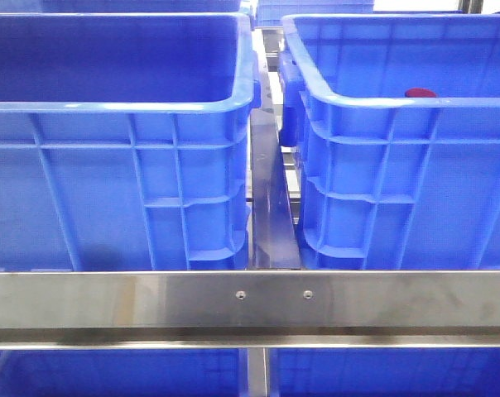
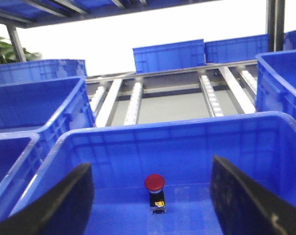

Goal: Pick red and yellow buttons and place in box

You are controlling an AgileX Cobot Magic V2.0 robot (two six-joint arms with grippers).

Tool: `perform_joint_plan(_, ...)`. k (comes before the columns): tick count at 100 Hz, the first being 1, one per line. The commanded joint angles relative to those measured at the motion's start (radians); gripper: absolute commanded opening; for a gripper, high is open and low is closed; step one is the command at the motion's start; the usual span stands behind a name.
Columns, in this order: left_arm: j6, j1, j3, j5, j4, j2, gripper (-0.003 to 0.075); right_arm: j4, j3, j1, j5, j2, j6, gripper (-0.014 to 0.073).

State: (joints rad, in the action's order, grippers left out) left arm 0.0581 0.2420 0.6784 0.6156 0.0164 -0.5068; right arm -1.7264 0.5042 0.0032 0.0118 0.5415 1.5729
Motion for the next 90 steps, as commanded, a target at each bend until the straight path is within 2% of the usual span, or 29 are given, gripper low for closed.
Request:
perform_joint_plan(1, 0.009, -0.001, 0.026, -0.072, 0.003, -0.005, -0.0019, -0.004, -0.006, 0.001, 0.039, -0.058, 0.011, 0.0461)
perform_joint_plan(7, 0.009, -0.001, 0.026, -0.072, 0.003, -0.005, -0.0019, -0.004, -0.019, 0.001, 0.046, -0.088, 0.011, 0.0392)
perform_joint_plan(26, 0.009, -0.001, 0.026, -0.072, 0.003, -0.005, -0.0019, -0.004, -0.030, 0.001, 0.052, -0.125, 0.011, 0.0080)
perform_joint_plan(40, 0.009, -0.001, 0.026, -0.072, 0.003, -0.007, -0.0019, -0.004, -0.030, 0.001, 0.057, -0.125, 0.011, -0.0070)
perform_joint_plan(72, 0.009, -0.001, 0.026, -0.072, 0.003, -0.007, 0.0000, -0.004, -0.030, 0.001, 0.063, -0.125, 0.011, -0.0067)
perform_joint_plan(81, 0.009, -0.001, 0.026, -0.072, 0.003, -0.007, 0.0087, -0.004, -0.030, 0.001, 0.063, -0.125, 0.011, -0.0067)
perform_joint_plan(90, 0.009, -0.001, 0.026, -0.072, 0.003, -0.007, 0.0241, -0.004, -0.030, 0.001, 0.063, -0.125, 0.011, -0.0067)
